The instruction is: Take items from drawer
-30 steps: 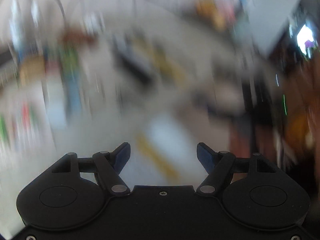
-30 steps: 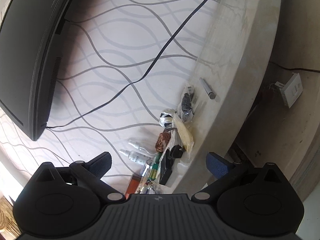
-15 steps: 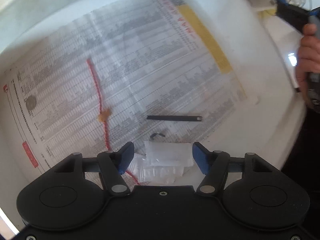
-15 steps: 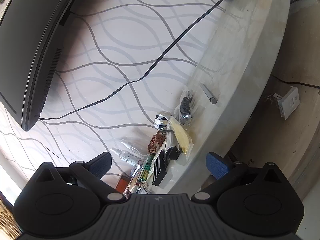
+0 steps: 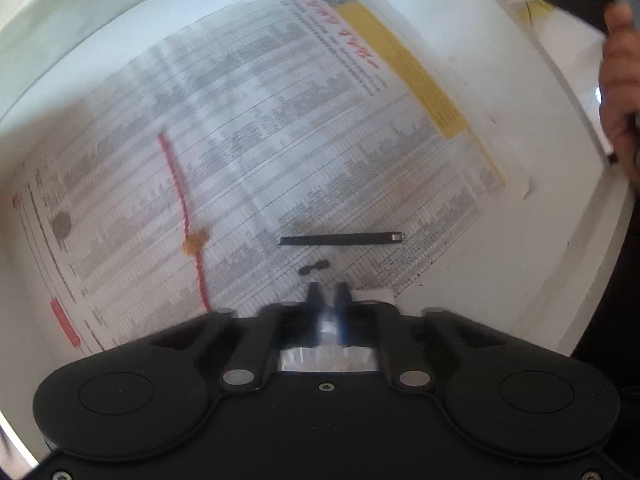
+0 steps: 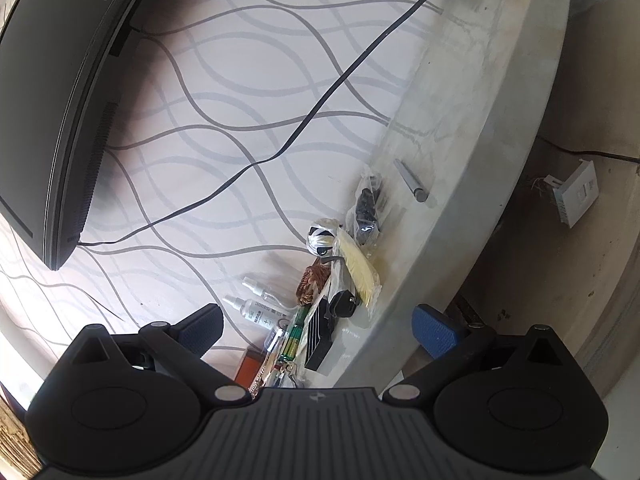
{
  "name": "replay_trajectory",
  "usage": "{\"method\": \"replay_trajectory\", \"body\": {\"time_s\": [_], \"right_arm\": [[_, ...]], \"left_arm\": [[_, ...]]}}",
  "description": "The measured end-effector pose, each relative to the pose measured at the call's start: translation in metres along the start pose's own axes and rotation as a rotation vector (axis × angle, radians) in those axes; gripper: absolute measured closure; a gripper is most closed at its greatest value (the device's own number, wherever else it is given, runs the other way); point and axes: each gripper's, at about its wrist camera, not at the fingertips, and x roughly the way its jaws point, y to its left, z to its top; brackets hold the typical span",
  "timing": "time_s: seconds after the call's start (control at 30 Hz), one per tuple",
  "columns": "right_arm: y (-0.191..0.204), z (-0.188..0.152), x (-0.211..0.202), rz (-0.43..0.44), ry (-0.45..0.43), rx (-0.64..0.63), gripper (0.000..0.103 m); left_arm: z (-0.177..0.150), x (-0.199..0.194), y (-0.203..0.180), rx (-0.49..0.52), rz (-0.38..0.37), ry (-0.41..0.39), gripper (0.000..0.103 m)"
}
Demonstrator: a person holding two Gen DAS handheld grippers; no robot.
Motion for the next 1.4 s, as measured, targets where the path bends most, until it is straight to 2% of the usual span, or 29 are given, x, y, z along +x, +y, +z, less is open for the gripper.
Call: {"method": "replay_trajectory", "body": {"time_s": [0.13,0.27,0.43,0.6,0.7,0.83,0.93,1.03,1.1,1.17,1.2,1.23,1.3,1.37,1.4], "right_arm": [[0.000,0.000,0.000,-0.001,-0.002,0.002,0.000],[0.000,0.000,0.001,-0.005,0.001,-0.002,0.000],[0.000,0.000,0.001,-0.007,0.000,-0.006,0.000],[0.000,0.000,0.001,-0.009,0.001,-0.006,0.000],[0.001,0.000,0.000,-0.009,0.000,-0.008,0.000],[0.001,0.001,-0.001,-0.010,-0.001,-0.010,0.000],[0.001,0.001,-0.001,-0.010,-0.001,-0.008,0.000],[0.001,0.001,0.000,-0.008,-0.001,-0.007,0.000],[0.000,0.001,0.000,-0.008,0.000,-0.005,0.000],[0.000,0.001,0.000,-0.008,0.001,-0.005,0.000],[0.000,0.001,0.000,-0.008,0.002,-0.005,0.000],[0.000,0.001,0.000,-0.008,0.002,-0.006,0.000],[0.000,0.001,0.000,-0.010,0.002,-0.006,0.000],[0.000,0.001,0.001,-0.016,0.002,-0.007,0.000],[0.001,0.001,0.001,-0.019,0.004,-0.008,0.000]], "left_arm": [[-0.005,-0.014,0.008,-0.005,0.001,-0.042,0.102],[-0.010,-0.047,0.019,-0.018,0.021,-0.128,0.102],[-0.008,-0.104,0.024,-0.004,0.119,-0.274,0.102],[0.005,-0.149,0.030,0.134,0.230,-0.403,0.102],[0.020,-0.161,0.040,0.200,0.268,-0.423,0.102],[0.035,-0.155,0.056,0.317,0.323,-0.379,0.101],[0.043,-0.147,0.071,0.359,0.345,-0.346,0.100],[0.042,-0.148,0.081,0.384,0.337,-0.316,0.094],[0.040,-0.149,0.081,0.395,0.356,-0.317,0.078],[0.037,-0.154,0.080,0.376,0.394,-0.361,0.064],[0.035,-0.159,0.080,0.354,0.404,-0.393,0.064],[0.031,-0.166,0.080,0.318,0.368,-0.430,0.064],[0.023,-0.175,0.077,0.252,0.216,-0.485,0.064],[0.013,-0.166,0.061,0.262,0.065,-0.475,0.064],[0.009,-0.154,0.048,0.297,0.027,-0.443,0.064]]}}
